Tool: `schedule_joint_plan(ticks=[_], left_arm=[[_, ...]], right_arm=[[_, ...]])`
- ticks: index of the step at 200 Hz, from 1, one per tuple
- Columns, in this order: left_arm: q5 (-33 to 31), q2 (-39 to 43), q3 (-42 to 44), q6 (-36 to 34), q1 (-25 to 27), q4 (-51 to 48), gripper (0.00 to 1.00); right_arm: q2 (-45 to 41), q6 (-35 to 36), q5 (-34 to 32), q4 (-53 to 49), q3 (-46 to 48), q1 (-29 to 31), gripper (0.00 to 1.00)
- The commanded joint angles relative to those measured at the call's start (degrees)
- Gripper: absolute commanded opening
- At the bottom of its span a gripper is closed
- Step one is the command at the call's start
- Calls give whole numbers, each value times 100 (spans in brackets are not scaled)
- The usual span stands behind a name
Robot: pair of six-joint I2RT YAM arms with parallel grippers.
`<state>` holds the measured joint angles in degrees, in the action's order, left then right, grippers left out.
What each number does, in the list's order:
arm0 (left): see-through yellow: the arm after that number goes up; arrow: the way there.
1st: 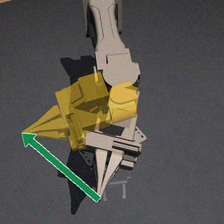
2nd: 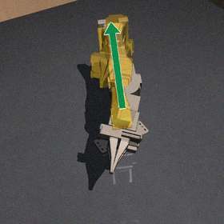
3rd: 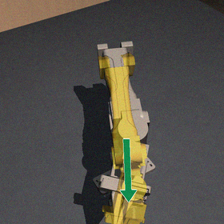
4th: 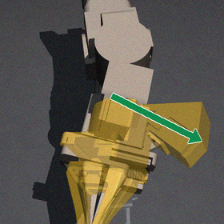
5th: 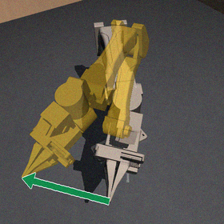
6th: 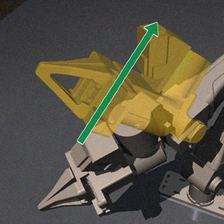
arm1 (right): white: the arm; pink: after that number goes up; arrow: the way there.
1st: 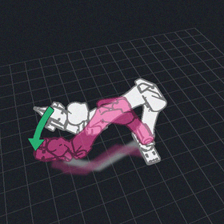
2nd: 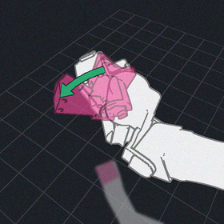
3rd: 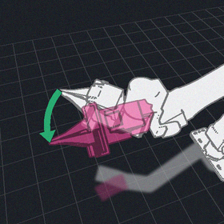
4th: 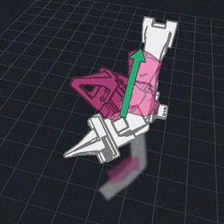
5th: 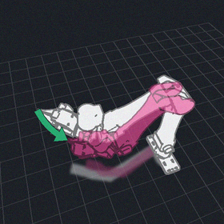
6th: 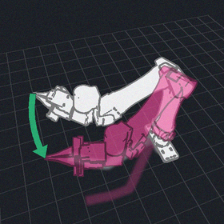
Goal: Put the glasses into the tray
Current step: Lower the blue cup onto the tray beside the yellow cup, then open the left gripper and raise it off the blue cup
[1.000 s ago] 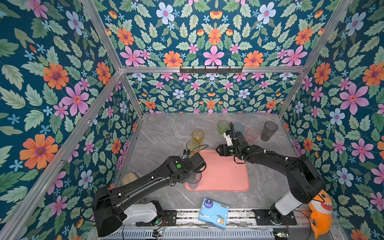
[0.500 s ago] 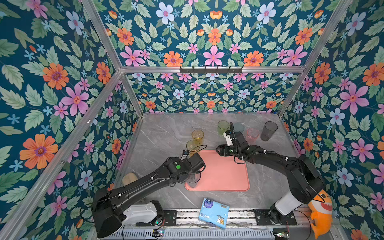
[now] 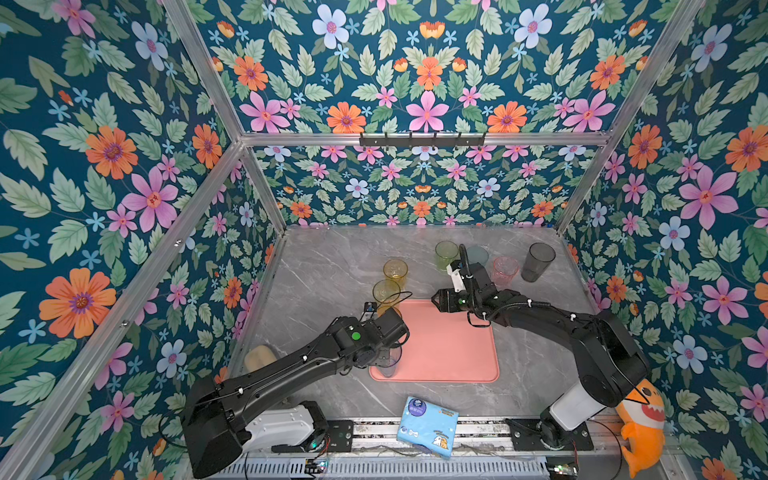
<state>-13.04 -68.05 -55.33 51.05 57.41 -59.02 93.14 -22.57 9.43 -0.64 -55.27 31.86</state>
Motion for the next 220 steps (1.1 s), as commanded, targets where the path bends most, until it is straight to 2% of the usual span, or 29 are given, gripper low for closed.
schedule_joint_plan(ticks=[1,85,118,141,189,220], left_arm=[[-20,-34,-60,21,-11,-131,16],[-296,-195,-661,-138,-29,-494,33],[-422,-182,-970,-372,-190,-610,38],[-322,-165,-1131,-792,-570,-524,43],[53,66,-1357,-1596,-1904,168,52],[-132,211,-1255,-1773,-2253,866,56]], right_arm=[[23,-72,24,-21,-49,5,76],[39,-71,15,-52,-67,0,76],[-71,-120,118,40,3,5,75],[-180,-178,64,10,25,-8,76],[-262,-255,-29,-848,-535,-29,76],[-133,-286,-134,-1757,-1289,-28,77]])
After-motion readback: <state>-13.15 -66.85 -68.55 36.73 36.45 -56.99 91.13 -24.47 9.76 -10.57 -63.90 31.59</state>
